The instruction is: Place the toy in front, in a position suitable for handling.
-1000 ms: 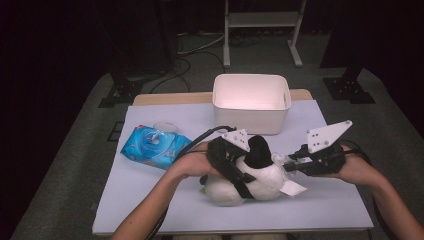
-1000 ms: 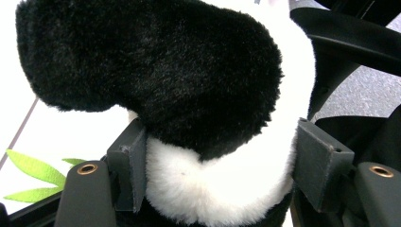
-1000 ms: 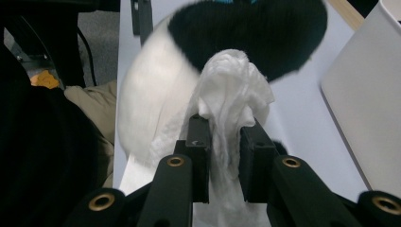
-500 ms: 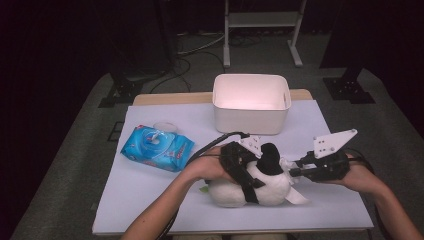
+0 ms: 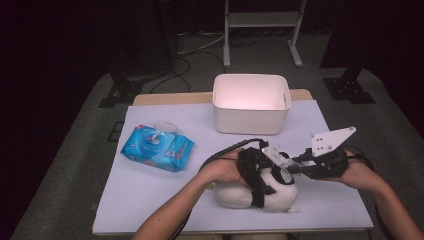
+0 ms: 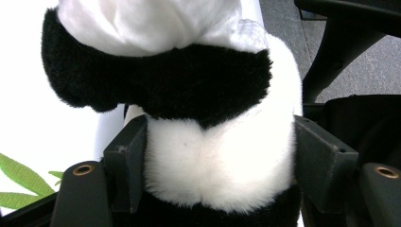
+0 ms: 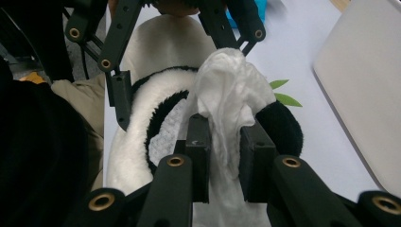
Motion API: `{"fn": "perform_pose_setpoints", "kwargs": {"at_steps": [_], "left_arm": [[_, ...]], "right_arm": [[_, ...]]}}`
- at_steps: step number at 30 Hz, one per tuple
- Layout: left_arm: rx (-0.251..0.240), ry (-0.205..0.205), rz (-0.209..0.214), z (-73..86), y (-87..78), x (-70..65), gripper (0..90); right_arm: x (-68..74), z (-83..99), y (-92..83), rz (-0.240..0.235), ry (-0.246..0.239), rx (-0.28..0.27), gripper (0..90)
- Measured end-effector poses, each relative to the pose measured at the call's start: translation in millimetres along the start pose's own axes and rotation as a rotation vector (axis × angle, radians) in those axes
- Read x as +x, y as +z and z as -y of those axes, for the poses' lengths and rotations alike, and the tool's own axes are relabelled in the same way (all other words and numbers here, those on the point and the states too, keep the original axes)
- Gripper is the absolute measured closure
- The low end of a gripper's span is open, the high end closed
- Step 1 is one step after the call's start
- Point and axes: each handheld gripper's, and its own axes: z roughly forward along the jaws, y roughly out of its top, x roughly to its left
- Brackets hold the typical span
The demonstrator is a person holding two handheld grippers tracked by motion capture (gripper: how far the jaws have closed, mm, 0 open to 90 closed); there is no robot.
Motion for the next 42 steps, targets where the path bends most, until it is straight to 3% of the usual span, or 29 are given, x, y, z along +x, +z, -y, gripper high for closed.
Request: {"fn": "perform_pose_setpoints", "kwargs": {"at_steps": [18,23,32,37,42], "left_arm": [[-0.049,-0.002,-0.040,14.4,-19.1,-5.2,19.5],[-0.017,-0.026,-0.067,26.3,-24.5,-3.7,18.2],[-0.088,-0.047,-0.073,50.0,-37.6,-5.3,18.1],[-0.090,-0.074,-0.096,60.8,-44.9,-4.6,16.6],[-0.089,-0.118,-0.085,72.0,-46.2,-3.5,13.8]], "right_arm": [[-3.7,13.5,0.9,0.006,0.041,0.010,75.6],[-3.7,17.6,-0.8,0.012,0.046,0.006,75.5],[-3.9,18.3,-0.3,0.009,0.049,0.008,75.2],[-3.9,19.7,-0.6,0.010,0.049,0.013,75.1],[-5.1,22.3,-0.2,0.009,0.059,0.013,75.0]]}}
